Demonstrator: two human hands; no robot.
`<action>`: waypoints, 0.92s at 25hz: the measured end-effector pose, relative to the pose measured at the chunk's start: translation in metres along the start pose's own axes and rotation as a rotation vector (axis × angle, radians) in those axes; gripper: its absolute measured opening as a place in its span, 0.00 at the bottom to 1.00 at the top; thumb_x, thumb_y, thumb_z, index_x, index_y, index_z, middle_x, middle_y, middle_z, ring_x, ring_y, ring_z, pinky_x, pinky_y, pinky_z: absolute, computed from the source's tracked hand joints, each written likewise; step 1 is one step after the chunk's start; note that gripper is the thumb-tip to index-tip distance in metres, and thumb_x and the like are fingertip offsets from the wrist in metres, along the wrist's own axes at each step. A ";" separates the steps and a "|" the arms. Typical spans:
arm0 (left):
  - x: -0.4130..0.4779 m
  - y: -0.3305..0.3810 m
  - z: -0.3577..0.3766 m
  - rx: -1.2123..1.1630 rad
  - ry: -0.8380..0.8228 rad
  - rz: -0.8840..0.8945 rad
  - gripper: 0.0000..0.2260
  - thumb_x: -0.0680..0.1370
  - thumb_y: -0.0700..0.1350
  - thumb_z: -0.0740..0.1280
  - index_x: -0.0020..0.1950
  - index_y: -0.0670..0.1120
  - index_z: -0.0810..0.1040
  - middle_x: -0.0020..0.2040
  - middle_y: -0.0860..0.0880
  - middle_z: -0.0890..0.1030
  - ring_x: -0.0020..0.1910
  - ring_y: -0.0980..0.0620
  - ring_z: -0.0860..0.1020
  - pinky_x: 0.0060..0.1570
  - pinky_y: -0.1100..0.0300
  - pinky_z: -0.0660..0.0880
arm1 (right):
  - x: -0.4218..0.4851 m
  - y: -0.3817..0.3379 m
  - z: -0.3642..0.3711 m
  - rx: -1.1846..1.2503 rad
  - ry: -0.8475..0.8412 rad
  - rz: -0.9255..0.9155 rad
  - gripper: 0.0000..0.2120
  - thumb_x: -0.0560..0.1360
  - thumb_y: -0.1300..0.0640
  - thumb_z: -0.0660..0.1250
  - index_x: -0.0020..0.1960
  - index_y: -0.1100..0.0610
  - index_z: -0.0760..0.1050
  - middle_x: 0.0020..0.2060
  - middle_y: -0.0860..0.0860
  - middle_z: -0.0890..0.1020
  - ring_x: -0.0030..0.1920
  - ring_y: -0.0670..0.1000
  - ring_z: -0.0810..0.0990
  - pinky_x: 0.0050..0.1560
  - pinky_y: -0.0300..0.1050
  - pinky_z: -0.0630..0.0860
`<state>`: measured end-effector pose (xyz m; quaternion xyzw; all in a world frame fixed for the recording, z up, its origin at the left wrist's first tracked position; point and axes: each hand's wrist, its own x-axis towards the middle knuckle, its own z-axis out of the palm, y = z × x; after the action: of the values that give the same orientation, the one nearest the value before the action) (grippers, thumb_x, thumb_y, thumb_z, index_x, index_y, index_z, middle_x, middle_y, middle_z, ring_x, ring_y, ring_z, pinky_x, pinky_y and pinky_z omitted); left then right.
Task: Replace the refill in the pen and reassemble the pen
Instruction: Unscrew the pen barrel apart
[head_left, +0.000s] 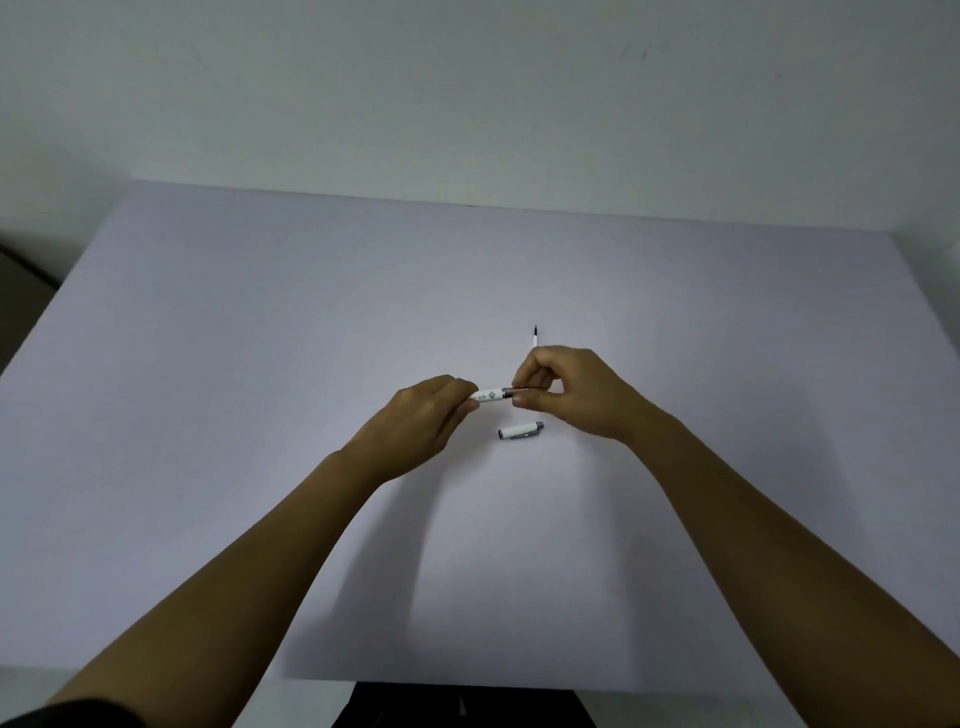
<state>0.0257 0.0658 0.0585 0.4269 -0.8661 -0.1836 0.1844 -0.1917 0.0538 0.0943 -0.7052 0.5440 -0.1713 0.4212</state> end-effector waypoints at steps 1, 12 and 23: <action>0.000 0.000 0.000 0.002 0.006 0.000 0.18 0.78 0.50 0.52 0.53 0.40 0.75 0.41 0.42 0.79 0.36 0.45 0.75 0.37 0.58 0.67 | 0.000 0.000 -0.002 0.007 0.014 -0.005 0.06 0.69 0.54 0.73 0.45 0.51 0.77 0.40 0.47 0.81 0.43 0.44 0.78 0.46 0.38 0.73; -0.001 -0.001 0.002 -0.024 0.022 -0.036 0.18 0.78 0.51 0.51 0.52 0.41 0.74 0.41 0.43 0.79 0.36 0.45 0.74 0.36 0.57 0.69 | 0.000 -0.004 0.002 0.028 0.039 0.068 0.10 0.72 0.47 0.69 0.49 0.52 0.78 0.43 0.48 0.82 0.44 0.45 0.79 0.48 0.39 0.74; 0.004 0.000 0.000 -0.040 0.038 -0.049 0.17 0.78 0.50 0.52 0.52 0.40 0.74 0.40 0.43 0.78 0.34 0.47 0.72 0.35 0.57 0.68 | 0.004 -0.005 -0.004 0.042 -0.019 0.199 0.21 0.75 0.39 0.58 0.51 0.54 0.79 0.43 0.47 0.84 0.42 0.45 0.79 0.51 0.42 0.74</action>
<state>0.0231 0.0623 0.0587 0.4475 -0.8479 -0.1971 0.2046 -0.1899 0.0485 0.0995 -0.6402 0.6039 -0.1332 0.4557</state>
